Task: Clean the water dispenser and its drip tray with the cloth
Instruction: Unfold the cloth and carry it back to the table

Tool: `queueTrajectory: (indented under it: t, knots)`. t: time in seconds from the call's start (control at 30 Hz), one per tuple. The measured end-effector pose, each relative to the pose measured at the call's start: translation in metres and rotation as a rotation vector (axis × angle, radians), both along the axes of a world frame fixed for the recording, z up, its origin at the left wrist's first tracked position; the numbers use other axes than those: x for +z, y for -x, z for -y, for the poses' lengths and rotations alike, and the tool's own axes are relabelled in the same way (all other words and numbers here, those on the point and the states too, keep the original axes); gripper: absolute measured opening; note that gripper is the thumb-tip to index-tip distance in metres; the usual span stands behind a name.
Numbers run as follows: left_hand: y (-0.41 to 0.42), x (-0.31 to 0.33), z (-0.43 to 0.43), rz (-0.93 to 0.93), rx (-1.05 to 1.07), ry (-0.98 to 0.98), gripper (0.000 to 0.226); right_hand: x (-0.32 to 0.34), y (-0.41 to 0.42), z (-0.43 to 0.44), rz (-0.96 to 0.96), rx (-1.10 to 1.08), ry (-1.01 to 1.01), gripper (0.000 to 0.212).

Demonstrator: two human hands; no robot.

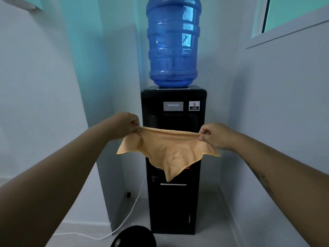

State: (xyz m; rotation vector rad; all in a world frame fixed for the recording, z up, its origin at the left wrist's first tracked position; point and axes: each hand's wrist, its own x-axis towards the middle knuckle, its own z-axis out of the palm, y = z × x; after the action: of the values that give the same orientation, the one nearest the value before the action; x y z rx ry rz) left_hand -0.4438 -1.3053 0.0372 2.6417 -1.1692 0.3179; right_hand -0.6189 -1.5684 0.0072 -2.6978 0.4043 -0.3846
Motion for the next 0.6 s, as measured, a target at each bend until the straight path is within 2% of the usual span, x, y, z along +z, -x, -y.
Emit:
queueTrajectory:
  t: [0.17,0.3,0.5,0.6]
  knots:
    - [-0.026,-0.015,0.001,-0.063,0.013,0.040,0.007,-0.019,-0.035,0.005,0.026,0.011,0.044,0.014]
    - [-0.077,-0.038,0.014,-0.122,0.031,0.029,0.006,-0.040,-0.092,0.024,0.060,0.000,-0.011,0.009]
    - [-0.138,-0.028,0.036,-0.281,0.039,-0.140,0.012,-0.029,-0.143,0.047,-0.072,0.074,-0.066,0.011]
    - [-0.144,0.001,0.047,-0.403,0.076,-0.121,0.015,0.005,-0.155,0.053,-0.170,0.088,-0.049,0.016]
